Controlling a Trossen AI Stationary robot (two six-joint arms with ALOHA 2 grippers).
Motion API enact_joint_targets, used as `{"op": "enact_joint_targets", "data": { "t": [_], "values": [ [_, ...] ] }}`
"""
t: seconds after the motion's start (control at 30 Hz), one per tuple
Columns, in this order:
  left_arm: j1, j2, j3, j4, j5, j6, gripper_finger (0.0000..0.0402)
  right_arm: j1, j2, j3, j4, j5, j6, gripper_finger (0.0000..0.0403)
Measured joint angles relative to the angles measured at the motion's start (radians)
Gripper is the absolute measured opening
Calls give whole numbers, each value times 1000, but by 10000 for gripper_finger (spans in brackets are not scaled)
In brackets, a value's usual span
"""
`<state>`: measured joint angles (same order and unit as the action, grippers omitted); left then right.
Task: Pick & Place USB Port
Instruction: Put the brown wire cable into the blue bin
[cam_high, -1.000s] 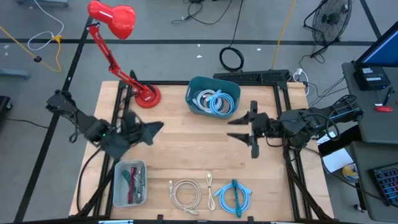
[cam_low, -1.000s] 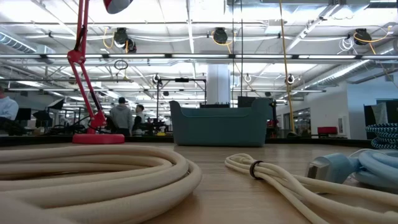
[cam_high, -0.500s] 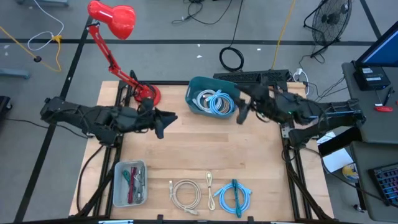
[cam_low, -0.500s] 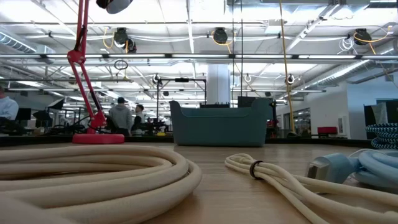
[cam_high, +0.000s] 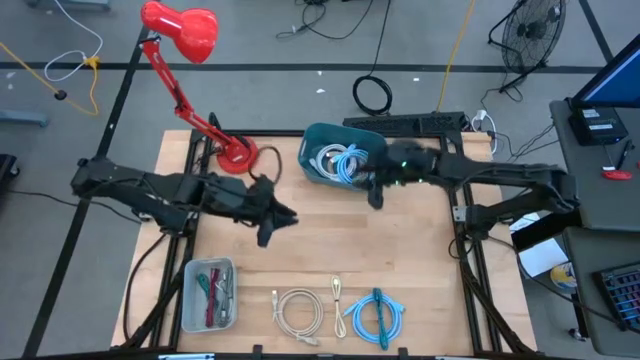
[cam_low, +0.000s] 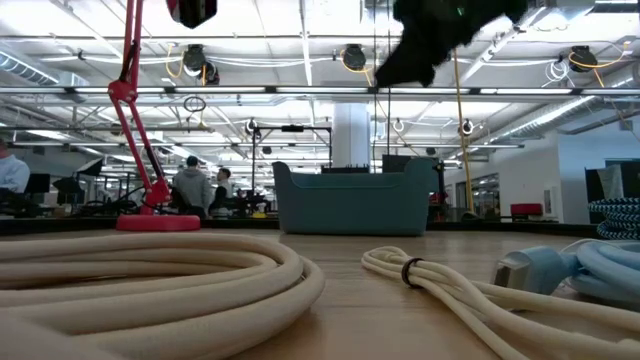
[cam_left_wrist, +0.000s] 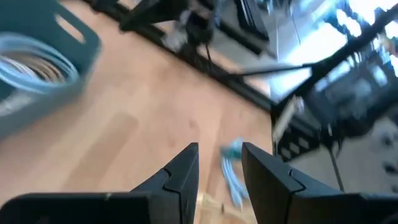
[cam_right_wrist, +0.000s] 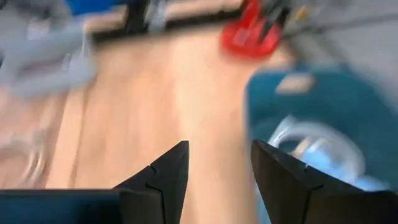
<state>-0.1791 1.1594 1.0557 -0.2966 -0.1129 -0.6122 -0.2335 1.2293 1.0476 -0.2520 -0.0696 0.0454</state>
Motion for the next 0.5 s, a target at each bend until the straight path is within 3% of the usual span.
{"op": "enact_joint_targets", "data": {
  "t": [0.2,0.5],
  "values": [
    [-49,84,0,-38,94,-17,122,62,13,-183,21,-164,125,167],
    [-174,271,0,-235,158,-36,122,180,2,-269,184,-192,287,167]
  ]
}}
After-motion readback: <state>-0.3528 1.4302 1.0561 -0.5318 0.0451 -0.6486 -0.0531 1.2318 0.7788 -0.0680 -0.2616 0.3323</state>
